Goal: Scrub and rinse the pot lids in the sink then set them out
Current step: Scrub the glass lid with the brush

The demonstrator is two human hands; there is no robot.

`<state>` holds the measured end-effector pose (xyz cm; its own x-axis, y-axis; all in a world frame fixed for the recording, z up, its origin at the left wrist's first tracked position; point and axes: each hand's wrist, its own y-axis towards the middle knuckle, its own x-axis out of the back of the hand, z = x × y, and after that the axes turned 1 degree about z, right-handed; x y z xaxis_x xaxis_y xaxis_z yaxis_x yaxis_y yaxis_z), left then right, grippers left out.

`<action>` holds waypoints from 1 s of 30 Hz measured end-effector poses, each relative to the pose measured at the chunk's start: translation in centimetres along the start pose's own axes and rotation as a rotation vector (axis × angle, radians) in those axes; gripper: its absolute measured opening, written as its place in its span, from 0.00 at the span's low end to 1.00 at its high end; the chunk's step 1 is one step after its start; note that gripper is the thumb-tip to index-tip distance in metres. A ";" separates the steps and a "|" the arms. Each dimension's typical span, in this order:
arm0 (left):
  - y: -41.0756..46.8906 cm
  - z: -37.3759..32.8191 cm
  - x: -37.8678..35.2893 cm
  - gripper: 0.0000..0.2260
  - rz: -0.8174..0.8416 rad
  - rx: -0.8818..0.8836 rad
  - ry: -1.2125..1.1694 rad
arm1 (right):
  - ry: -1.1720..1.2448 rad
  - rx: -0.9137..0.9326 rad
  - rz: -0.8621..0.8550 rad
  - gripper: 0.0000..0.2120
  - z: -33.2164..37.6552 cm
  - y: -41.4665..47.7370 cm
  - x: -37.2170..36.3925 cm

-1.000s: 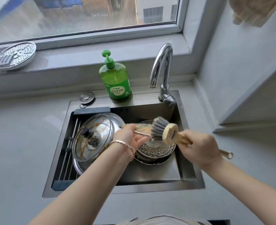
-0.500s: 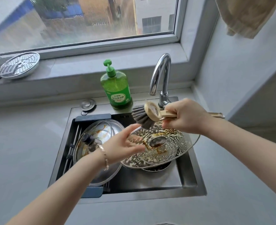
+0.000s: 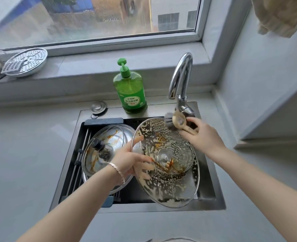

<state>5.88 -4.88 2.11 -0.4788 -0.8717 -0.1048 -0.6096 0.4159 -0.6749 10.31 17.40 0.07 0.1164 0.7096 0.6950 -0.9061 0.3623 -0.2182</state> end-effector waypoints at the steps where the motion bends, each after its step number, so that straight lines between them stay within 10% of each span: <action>1: -0.1 0.3 -0.1 0.31 0.025 0.011 -0.050 | -0.025 -0.055 0.054 0.23 -0.7 -0.1 -0.5; 9: -0.2 1.9 -1.0 0.38 0.156 -0.075 -0.150 | 0.187 0.224 0.281 0.15 1.4 -6.2 -4.5; 13: -1.2 1.8 -1.2 0.41 0.225 -0.087 -0.068 | 0.091 0.026 0.044 0.15 -0.4 -2.4 -2.2; 25: -1.6 1.6 -1.7 0.38 0.292 -0.087 -0.013 | 0.113 0.299 0.160 0.16 3.3 -4.3 -1.9; 30: -1.9 1.8 -1.2 0.39 0.278 -0.135 -0.003 | 0.113 0.094 0.041 0.15 0.6 -2.0 -0.7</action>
<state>8.74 -5.10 2.15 -0.6372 -0.7202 -0.2743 -0.5336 0.6691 -0.5172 11.77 15.86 0.39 0.1184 0.7882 0.6040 -0.9445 0.2770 -0.1763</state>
